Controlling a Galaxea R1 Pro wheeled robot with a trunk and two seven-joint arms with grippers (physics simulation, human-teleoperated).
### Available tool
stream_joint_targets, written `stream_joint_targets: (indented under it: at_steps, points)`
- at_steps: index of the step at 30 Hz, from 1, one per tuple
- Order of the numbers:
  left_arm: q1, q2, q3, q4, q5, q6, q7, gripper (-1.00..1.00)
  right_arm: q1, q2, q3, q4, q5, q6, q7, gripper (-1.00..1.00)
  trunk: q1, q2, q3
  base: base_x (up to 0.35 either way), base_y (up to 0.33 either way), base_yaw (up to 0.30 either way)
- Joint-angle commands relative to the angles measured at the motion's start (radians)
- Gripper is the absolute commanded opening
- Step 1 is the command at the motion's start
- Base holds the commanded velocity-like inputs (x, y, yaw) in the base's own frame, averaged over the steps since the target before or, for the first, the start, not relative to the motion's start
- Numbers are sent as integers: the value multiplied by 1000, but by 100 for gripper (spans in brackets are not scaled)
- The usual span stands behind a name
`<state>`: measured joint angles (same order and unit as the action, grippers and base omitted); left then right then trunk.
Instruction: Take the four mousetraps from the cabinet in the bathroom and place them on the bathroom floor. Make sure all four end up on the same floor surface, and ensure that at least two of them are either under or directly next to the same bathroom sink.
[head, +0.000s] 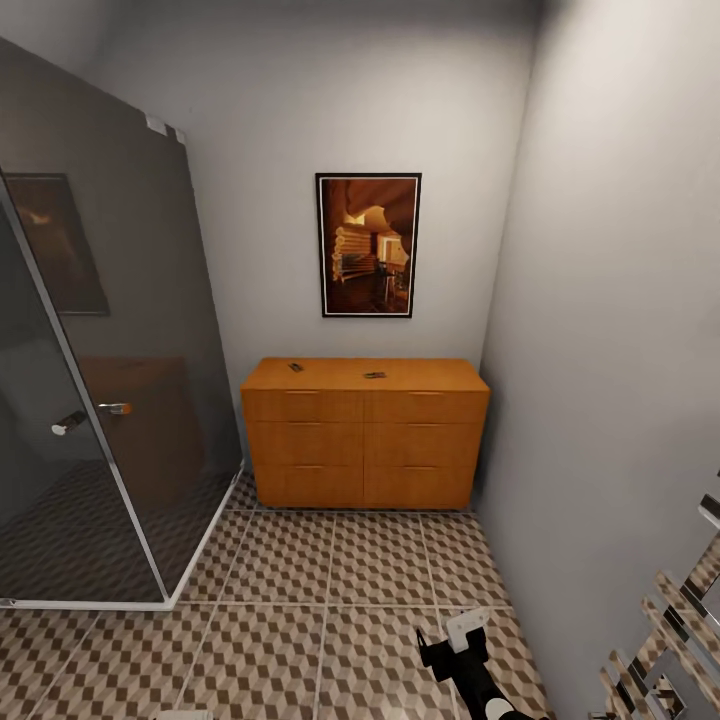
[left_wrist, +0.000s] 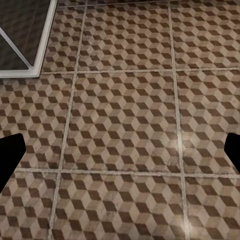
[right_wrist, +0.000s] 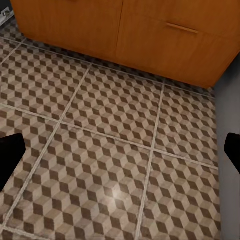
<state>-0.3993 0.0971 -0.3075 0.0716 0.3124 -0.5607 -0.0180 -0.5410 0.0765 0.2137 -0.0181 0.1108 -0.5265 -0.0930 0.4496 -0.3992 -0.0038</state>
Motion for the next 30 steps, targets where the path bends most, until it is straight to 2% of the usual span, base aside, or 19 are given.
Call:
stream_joint_targets:
  at_steps: [1,30]
  points:
    - [-1,0,-8,4,8,-5,-2,100,0,0,3,1,10,-1,-10,100,0,-1,0,0,0,0]
    - [-1,0,-8,4,8,-5,-2,100,0,0,3,1,10,-1,-10,100,0,-1,0,0,0,0]
